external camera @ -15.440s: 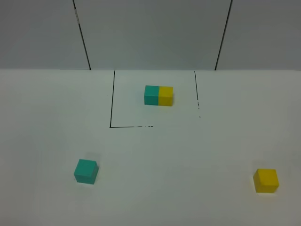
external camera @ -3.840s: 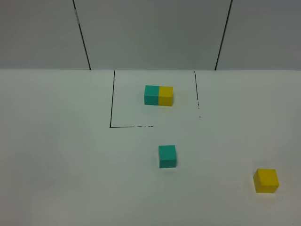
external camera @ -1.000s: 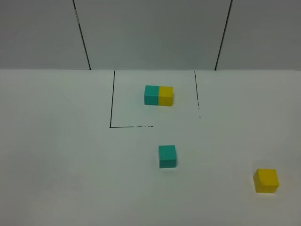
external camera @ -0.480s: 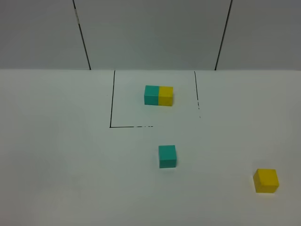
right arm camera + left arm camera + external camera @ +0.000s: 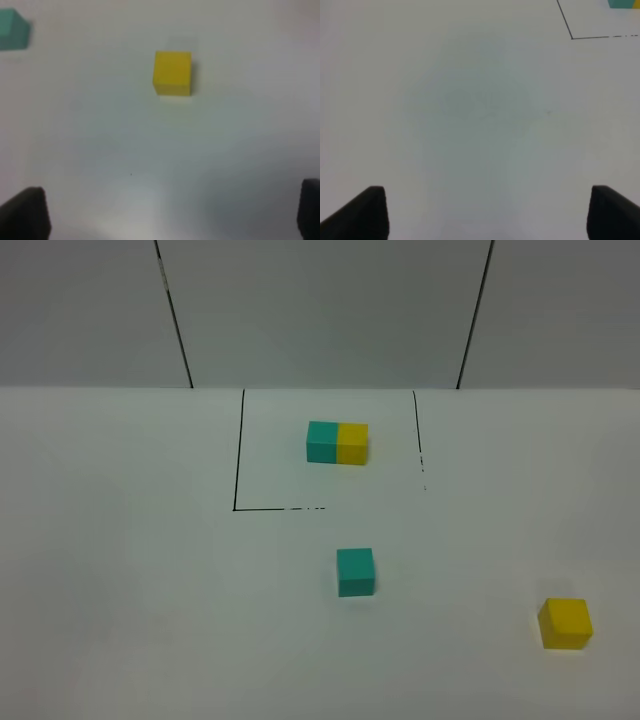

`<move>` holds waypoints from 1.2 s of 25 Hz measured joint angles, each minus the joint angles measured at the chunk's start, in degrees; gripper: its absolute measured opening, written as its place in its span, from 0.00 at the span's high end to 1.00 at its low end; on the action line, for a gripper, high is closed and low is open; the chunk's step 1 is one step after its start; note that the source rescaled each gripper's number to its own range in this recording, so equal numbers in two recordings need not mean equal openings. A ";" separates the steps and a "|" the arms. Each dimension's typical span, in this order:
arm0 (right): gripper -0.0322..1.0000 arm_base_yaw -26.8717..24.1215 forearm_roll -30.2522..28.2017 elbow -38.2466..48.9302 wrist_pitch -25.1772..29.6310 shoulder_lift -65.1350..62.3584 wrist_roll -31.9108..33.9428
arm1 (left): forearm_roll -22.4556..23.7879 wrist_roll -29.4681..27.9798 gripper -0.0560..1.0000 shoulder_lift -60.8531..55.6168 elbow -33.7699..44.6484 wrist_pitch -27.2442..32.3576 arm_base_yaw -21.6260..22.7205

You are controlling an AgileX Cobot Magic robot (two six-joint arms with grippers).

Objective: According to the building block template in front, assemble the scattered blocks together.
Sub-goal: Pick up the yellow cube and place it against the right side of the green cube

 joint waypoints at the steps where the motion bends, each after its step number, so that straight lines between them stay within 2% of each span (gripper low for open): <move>1: 0.00 0.00 0.06 -1.30 -0.20 4.95 -0.73 | 0.00 0.00 0.12 0.00 0.00 0.00 0.00; 9: 0.00 0.00 1.05 -9.24 -4.31 29.73 -3.33 | 0.00 0.00 0.12 0.00 0.00 0.00 0.00; 18: 0.00 0.31 8.10 -13.29 -10.63 49.82 -6.42 | 0.00 0.00 0.12 0.00 0.00 0.00 0.00; 24: 0.00 3.61 6.78 -13.29 -18.77 58.58 -6.54 | 0.00 0.00 0.12 0.00 0.00 -0.04 0.00; 30: 0.00 3.79 4.59 -13.29 -23.19 63.54 -5.06 | 0.00 0.00 0.12 0.00 0.00 -0.04 0.00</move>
